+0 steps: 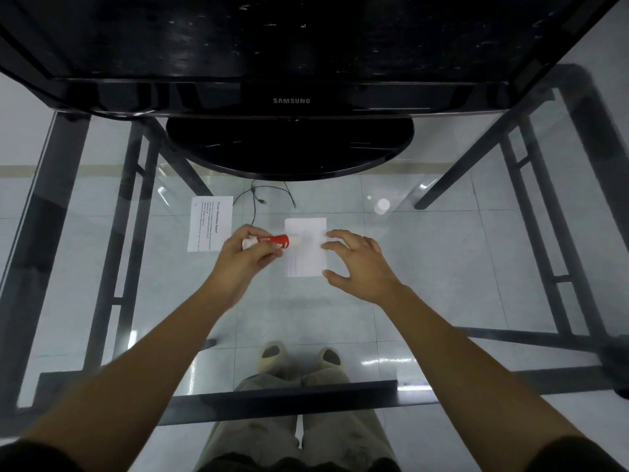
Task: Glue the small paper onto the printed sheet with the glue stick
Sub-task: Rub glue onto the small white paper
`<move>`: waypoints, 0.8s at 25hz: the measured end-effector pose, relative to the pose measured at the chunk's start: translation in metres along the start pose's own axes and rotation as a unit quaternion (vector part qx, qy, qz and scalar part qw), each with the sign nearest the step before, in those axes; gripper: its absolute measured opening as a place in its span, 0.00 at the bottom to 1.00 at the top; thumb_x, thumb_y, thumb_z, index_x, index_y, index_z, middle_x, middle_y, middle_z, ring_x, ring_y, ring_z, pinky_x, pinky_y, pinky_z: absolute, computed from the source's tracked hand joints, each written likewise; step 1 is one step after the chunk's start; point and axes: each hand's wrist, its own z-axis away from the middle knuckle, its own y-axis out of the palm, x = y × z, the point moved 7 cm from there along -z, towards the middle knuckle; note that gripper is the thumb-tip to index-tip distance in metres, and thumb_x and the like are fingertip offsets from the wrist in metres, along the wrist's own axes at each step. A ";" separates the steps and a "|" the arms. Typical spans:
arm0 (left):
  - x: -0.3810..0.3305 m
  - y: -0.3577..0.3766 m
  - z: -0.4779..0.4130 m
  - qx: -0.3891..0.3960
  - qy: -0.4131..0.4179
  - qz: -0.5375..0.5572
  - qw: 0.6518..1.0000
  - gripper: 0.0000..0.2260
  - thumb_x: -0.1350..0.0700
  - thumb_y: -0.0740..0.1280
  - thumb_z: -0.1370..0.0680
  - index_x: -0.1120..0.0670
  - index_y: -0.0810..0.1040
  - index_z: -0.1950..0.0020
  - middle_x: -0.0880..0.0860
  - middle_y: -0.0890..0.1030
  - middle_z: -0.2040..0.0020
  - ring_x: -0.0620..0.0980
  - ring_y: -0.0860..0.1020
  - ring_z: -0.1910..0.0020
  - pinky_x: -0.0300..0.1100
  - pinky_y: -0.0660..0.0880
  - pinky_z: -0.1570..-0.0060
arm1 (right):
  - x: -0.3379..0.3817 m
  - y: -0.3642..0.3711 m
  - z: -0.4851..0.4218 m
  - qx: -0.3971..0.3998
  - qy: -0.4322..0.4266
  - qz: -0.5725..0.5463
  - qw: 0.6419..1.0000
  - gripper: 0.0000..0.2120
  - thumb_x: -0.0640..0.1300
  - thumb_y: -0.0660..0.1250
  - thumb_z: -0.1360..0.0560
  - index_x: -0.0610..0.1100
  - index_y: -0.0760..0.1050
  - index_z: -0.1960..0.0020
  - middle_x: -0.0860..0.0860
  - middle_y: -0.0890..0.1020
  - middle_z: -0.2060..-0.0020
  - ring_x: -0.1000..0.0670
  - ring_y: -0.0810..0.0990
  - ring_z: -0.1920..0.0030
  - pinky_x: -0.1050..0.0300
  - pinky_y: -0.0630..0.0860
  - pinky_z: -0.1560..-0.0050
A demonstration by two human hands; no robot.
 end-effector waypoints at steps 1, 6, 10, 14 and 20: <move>0.006 0.000 0.003 -0.020 -0.022 0.051 0.998 0.07 0.68 0.65 0.26 0.57 0.73 0.60 0.59 0.80 0.56 0.53 0.83 0.59 0.39 0.79 0.53 | 0.002 0.000 0.000 0.002 0.002 -0.004 1.000 0.23 0.54 0.64 0.26 0.49 0.67 0.33 0.53 0.66 0.31 0.51 0.64 0.31 0.49 0.55 0.31; 0.015 0.014 0.004 -0.054 -0.072 0.088 0.992 0.10 0.62 0.67 0.26 0.55 0.69 0.64 0.58 0.81 0.55 0.54 0.80 0.55 0.40 0.76 0.59 | 0.000 -0.009 0.005 -0.049 0.051 -0.043 0.997 0.24 0.54 0.60 0.24 0.48 0.64 0.31 0.51 0.69 0.32 0.50 0.67 0.33 0.54 0.58 0.34; -0.015 0.057 -0.025 0.023 -0.014 -0.105 0.994 0.11 0.58 0.73 0.30 0.52 0.74 0.52 0.52 0.81 0.51 0.48 0.80 0.51 0.38 0.72 0.54 | -0.023 -0.012 0.020 -0.110 0.198 -0.029 0.974 0.27 0.55 0.55 0.21 0.45 0.57 0.27 0.47 0.62 0.27 0.47 0.60 0.27 0.50 0.55 0.28; -0.039 0.107 -0.061 0.075 0.074 -0.281 0.954 0.15 0.57 0.74 0.31 0.47 0.75 0.48 0.41 0.79 0.54 0.34 0.79 0.59 0.25 0.71 0.64 | -0.043 0.001 0.030 -0.055 0.272 0.017 0.961 0.31 0.59 0.46 0.21 0.44 0.42 0.24 0.47 0.46 0.24 0.47 0.43 0.24 0.52 0.41 0.28; -0.043 0.147 -0.093 0.096 0.156 -0.416 0.891 0.15 0.56 0.74 0.30 0.53 0.74 0.47 0.46 0.79 0.52 0.40 0.77 0.55 0.24 0.66 0.60 | -0.045 0.010 0.029 -0.036 0.270 0.040 0.961 0.33 0.61 0.39 0.22 0.44 0.39 0.25 0.47 0.41 0.24 0.47 0.38 0.25 0.52 0.36 0.29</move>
